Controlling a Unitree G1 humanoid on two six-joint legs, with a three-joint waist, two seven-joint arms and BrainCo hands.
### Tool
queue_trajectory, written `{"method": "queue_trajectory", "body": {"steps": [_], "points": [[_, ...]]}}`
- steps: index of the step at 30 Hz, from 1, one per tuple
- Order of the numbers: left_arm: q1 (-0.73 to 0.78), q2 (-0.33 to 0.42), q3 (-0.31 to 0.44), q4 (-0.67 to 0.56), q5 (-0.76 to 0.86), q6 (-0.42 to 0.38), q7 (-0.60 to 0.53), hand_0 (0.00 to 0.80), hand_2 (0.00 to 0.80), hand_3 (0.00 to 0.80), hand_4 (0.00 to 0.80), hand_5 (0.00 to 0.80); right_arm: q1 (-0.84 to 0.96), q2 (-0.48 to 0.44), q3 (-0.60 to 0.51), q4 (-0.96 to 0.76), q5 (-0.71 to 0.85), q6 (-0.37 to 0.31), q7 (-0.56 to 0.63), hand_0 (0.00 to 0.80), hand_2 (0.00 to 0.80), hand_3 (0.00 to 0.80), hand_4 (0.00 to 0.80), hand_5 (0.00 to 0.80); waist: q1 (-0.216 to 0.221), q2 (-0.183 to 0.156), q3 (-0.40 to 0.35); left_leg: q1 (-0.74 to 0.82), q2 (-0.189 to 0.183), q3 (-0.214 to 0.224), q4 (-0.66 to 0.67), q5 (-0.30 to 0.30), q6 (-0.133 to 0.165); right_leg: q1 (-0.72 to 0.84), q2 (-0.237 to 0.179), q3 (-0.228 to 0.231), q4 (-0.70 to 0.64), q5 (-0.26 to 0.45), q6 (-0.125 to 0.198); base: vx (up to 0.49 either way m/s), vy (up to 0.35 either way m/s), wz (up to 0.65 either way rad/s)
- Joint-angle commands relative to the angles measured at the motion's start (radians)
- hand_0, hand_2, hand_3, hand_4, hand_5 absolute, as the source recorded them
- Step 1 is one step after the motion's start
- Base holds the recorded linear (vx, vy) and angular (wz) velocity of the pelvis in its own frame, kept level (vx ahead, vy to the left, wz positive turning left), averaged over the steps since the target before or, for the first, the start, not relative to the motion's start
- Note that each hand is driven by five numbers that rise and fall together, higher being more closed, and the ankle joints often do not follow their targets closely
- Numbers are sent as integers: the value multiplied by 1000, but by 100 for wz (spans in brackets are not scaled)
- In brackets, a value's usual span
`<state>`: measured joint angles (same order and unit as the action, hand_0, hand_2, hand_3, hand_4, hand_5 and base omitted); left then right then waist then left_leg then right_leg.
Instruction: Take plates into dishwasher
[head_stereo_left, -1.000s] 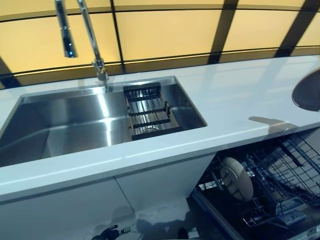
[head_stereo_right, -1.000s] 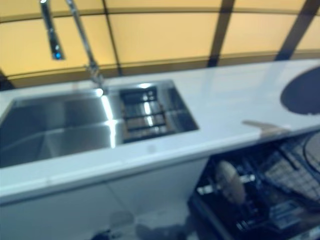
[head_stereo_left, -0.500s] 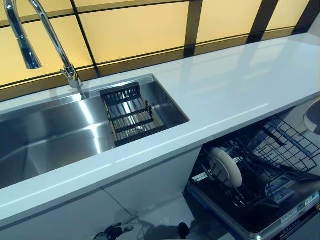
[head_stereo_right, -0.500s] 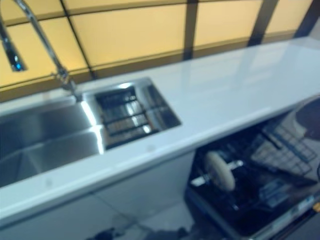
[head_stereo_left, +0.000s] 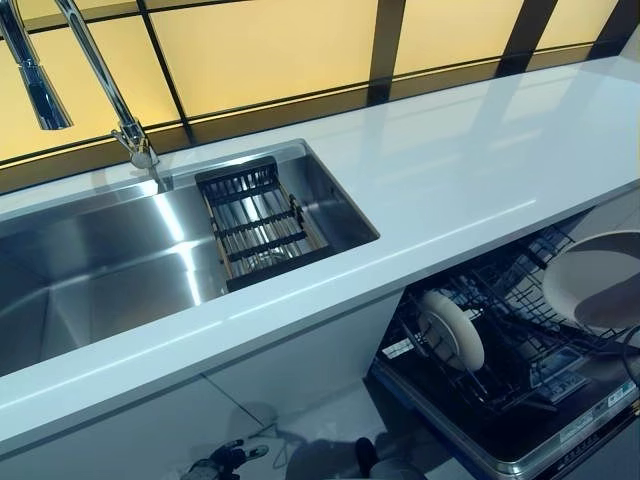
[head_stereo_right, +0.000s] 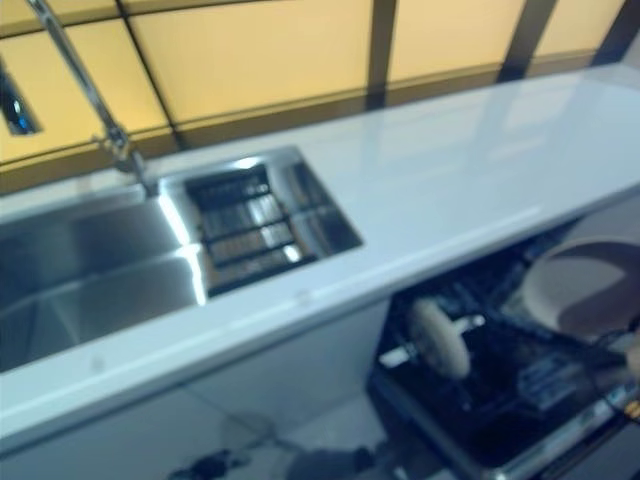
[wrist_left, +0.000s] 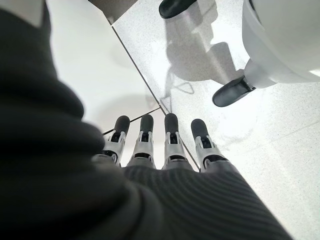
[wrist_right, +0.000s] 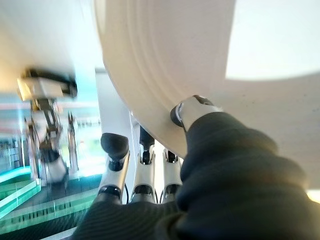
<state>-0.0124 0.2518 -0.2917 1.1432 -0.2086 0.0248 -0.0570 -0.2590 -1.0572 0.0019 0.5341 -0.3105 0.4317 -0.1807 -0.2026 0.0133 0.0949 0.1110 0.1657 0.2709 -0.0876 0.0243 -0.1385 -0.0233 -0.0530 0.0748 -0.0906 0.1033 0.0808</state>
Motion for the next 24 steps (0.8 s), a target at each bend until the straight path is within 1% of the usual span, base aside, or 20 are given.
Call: {"method": "queue_trajectory", "body": {"steps": [1, 2, 7, 12, 13, 19, 21, 22, 23, 24], "points": [[-60, 23, 9, 51, 36, 7, 15, 0, 0, 0, 0, 0, -145, 24, 41, 62, 2, 55, 15, 800, 800, 800, 800, 800, 23, -75, 4, 24, 25, -39, 0, -16, 27, 18, -59, -19, 3, 5, 64, 0, 0, 0], [-62, 23, 9, 51, 35, 8, 15, 0, 0, 0, 0, 0, -155, 35, 49, 72, 17, 70, 17, 800, 800, 800, 800, 800, 25, -74, 5, 22, 25, -42, 0, -15, 27, 17, -60, -22, 3, 5, 64, 0, 0, 0], [-61, 20, -5, 45, 32, 12, 9, 0, 0, 0, 0, 0, -201, 89, 101, 128, -7, 156, 27, 800, 800, 800, 800, 800, 45, -71, 11, 17, 23, -55, 0, -9, 26, 21, -63, -34, 3, 6, 61, 0, 0, 0], [-66, 19, -25, 42, 35, 16, 5, 0, 0, 0, 0, 0, -250, 129, 156, 213, -18, 195, -3, 800, 800, 800, 800, 800, 66, -67, 14, 15, 24, -67, 0, -7, 25, 25, -67, -47, 3, 5, 60, 0, -1, 1], [-69, 22, -31, 41, 35, 17, 2, 0, 0, 0, 0, 0, -271, 140, 178, 239, -26, 212, -5, 800, 800, 800, 800, 800, 74, -65, 16, 14, 23, -72, 0, -6, 24, 26, -69, -52, 3, 6, 60, -1, -3, 10], [-77, 28, -43, 36, 32, 22, -3, 0, 0, 0, 0, 0, -326, 162, 234, 292, -88, 258, 25, 800, 800, 800, 800, 800, 89, -59, 19, 9, 21, -85, 0, -1, 23, 26, -72, -60, 3, 7, 60, -3, 4, 10], [-83, 26, -50, 35, 30, 25, -2, 0, 0, 0, 0, 0, -346, 183, 257, 317, -100, 286, 0, 800, 800, 800, 800, 800, 95, -55, 22, 7, 20, -90, 0, 1, 23, 26, -73, -63, 3, 6, 59, 0, 0, 0], [-85, 26, -54, 33, 29, 27, -4, 0, 0, 0, 0, 0, -355, 195, 263, 326, -79, 313, -14, 800, 800, 800, 800, 800, 98, -52, 23, 5, 19, -93, 0, 1, 24, 26, -75, -64, 3, 6, 59, 0, 0, 0], [-85, 26, -61, 31, 23, 26, -2, 0, 0, 0, 0, 0, -362, 204, 265, 334, -75, 324, -27, 800, 800, 800, 800, 800, 100, -51, 24, 4, 19, -94, 0, 2, 24, 25, -75, -65, 3, 6, 60, 0, 0, 0], [-84, 25, -66, 29, 18, 25, -3, 0, 0, 0, 0, 0, -369, 217, 265, 352, -43, 339, -68, 800, 800, 800, 800, 800, 104, -47, 25, 2, 18, -97, 0, 3, 24, 25, -75, -67, 3, 6, 59, 0, 0, 0]]}}
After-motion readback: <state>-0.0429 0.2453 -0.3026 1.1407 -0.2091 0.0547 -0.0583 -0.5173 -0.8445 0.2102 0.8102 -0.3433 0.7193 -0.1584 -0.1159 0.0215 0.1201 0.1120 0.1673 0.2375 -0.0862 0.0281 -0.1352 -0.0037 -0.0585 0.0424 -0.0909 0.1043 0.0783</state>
